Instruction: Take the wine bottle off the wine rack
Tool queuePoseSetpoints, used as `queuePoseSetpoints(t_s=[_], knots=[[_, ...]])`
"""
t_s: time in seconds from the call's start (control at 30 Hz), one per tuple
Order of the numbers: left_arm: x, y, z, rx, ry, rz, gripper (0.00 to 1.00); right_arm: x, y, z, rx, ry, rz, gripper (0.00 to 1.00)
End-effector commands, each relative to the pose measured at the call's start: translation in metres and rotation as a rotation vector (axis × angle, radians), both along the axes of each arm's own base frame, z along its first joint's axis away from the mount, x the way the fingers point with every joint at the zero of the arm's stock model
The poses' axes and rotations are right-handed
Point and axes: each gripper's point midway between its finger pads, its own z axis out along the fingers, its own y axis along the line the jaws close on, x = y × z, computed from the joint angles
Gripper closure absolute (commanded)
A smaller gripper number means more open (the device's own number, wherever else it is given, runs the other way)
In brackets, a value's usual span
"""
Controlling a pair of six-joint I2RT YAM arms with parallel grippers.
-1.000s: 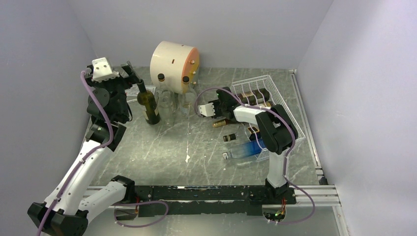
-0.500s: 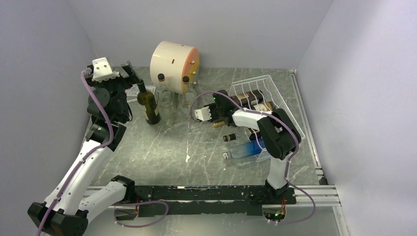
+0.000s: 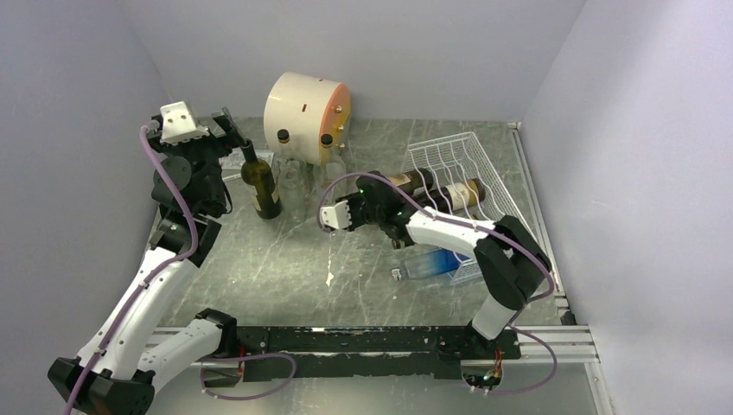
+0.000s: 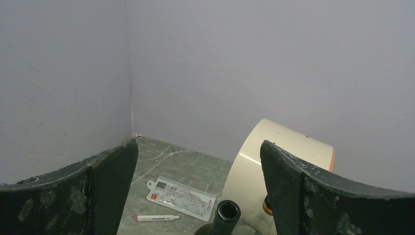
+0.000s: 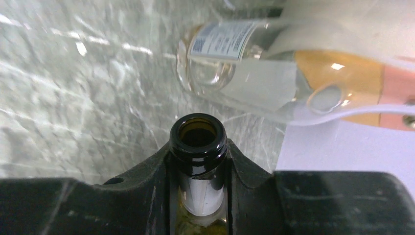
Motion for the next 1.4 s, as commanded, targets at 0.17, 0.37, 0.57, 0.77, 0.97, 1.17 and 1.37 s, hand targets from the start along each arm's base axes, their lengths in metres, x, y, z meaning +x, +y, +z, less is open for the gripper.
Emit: queuePoseSetpoints(t_s=[0.17,0.37,0.57,0.77,0.97,1.17,1.37], knots=[[-0.005,-0.002,0.009,-0.019,-0.035,-0.016,0.02,-0.053,0.047,0.052,0.181,0.043,0.071,1.00],[-0.005,-0.002,0.009,-0.019,-0.035,-0.020,0.02,-0.084,0.069,0.096,0.395,0.132,0.125,1.00],[-0.002,-0.005,0.006,-0.015,-0.023,-0.026,0.02,-0.103,0.094,0.148,0.660,0.236,0.192,1.00],[-0.001,-0.005,0.005,-0.013,-0.020,-0.024,0.02,-0.111,0.115,0.177,0.856,0.316,0.258,1.00],[0.004,-0.008,0.000,-0.011,-0.005,-0.032,0.02,-0.101,0.128,0.197,1.025,0.364,0.236,1.00],[0.005,-0.007,-0.001,-0.006,0.000,-0.025,0.02,-0.069,0.132,0.198,1.100,0.387,0.139,1.00],[0.006,-0.007,-0.001,-0.005,0.000,-0.026,0.02,-0.050,0.122,0.205,1.215,0.375,0.108,1.00]])
